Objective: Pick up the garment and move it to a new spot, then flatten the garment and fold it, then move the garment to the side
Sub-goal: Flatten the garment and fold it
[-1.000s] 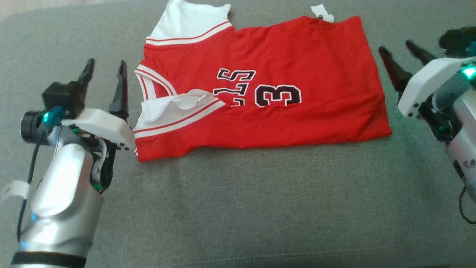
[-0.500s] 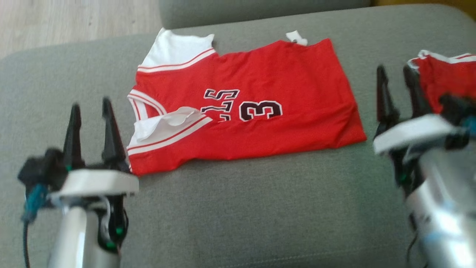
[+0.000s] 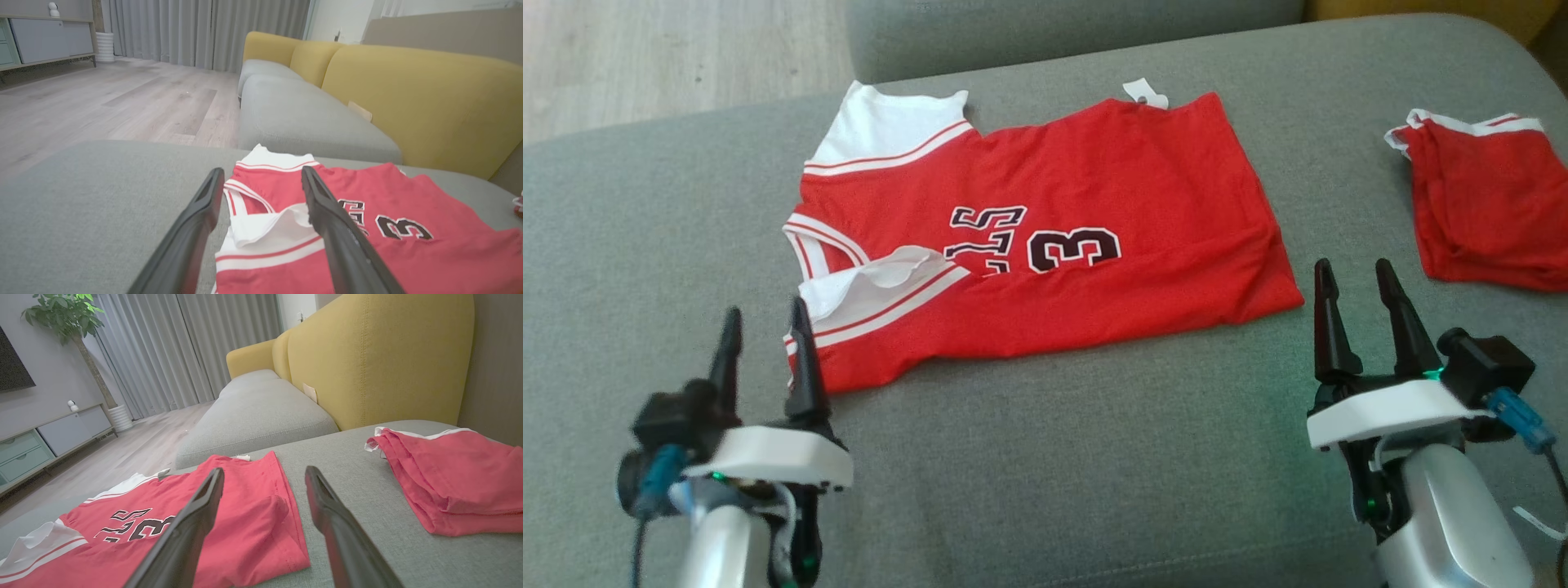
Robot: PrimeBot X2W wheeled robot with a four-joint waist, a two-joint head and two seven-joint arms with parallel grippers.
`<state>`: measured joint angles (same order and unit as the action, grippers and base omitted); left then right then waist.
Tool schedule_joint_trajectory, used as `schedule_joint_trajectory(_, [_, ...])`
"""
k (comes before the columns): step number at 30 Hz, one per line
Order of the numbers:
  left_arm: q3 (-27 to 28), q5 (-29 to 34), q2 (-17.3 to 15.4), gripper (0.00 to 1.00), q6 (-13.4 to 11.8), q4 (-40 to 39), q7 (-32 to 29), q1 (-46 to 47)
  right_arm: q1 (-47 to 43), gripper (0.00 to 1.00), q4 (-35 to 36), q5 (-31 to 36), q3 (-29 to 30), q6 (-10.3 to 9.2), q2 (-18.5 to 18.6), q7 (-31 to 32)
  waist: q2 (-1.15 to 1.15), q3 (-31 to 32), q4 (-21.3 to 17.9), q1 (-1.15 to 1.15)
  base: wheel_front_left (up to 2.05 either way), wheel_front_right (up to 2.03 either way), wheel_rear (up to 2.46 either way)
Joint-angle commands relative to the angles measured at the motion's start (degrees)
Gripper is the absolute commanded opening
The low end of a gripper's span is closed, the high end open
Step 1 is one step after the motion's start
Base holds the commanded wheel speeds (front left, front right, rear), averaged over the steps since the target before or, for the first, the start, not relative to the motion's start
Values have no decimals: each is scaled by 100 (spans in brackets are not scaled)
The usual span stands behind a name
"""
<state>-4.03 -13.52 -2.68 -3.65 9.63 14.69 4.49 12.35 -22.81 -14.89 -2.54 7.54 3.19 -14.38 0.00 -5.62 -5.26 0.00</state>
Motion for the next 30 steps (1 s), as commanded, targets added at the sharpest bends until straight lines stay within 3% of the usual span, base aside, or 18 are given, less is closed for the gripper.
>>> schedule_joint_trajectory(1, [106,105,-22,100,-69,64,30,298,210,100,225,-12,-88,-5,-29,-62,0,-53,-27,0,0,0,0])
schedule_joint_trajectory(7, [1,341,-38,100,-194,1296,23,635,260,100,324,42,-111,-5,-30,-37,0,-177,-118,0,0,0,0])
schedule_joint_trajectory(16, [59,571,-253,100,-653,2666,-188,1190,293,100,446,42,-199,-5,-31,39,0,-309,-227,0,0,0,0])
schedule_joint_trajectory(25, [-143,572,-330,100,-445,3463,-620,1503,311,100,574,19,-207,-5,-31,122,0,-384,-287,0,0,0,0])
schedule_joint_trajectory(26, [-161,562,-326,92,-421,3512,-660,1521,314,100,579,25,-199,-5,-31,129,0,-385,-280,0,0,0,0])
schedule_joint_trajectory(27, [-184,557,-322,34,-397,3547,-680,1537,316,100,574,40,-183,-5,-31,149,0,-384,-271,0,0,0,0])
schedule_joint_trajectory(28, [-217,557,-316,0,-359,3569,-689,1550,320,100,556,61,-162,-5,-31,188,0,-382,-258,0,0,0,0])
schedule_joint_trajectory(30, [-267,557,-302,0,-321,3545,-615,1579,334,100,485,110,-117,-5,-31,306,0,-377,-220,0,0,0,0])
